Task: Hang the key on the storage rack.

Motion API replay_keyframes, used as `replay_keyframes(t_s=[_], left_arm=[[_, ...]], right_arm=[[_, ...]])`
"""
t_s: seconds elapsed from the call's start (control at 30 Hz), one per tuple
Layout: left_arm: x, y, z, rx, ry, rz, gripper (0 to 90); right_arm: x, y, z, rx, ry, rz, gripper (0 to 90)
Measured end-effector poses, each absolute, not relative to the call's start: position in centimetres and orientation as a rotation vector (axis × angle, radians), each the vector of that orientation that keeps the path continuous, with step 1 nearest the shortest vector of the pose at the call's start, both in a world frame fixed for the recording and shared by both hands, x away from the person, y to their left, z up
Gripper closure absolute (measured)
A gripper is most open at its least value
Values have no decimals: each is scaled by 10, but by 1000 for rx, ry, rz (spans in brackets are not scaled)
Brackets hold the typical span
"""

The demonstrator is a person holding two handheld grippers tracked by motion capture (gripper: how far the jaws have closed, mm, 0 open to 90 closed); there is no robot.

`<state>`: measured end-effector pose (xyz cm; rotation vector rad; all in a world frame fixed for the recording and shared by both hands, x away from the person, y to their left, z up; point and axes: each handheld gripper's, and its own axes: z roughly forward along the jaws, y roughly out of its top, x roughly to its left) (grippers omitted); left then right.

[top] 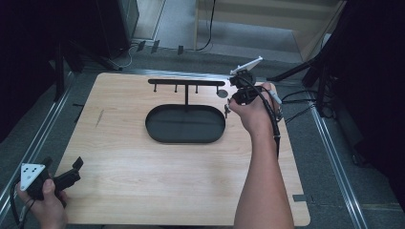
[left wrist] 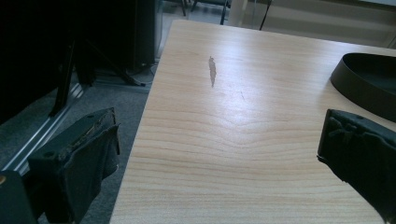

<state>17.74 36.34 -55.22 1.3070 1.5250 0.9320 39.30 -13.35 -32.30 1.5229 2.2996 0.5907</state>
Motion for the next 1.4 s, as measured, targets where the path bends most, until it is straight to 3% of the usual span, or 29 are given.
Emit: replay_keyframes(t_s=[0.43, 1.4], left_arm=[[177, 364, -552, 1303, 1524, 927, 0], [177, 365, -552, 1298, 1522, 920, 0]], right_arm=[[405, -103, -311, 1485, 2289, 596, 900], [419, -94, -317, 1460, 2212, 564, 900]])
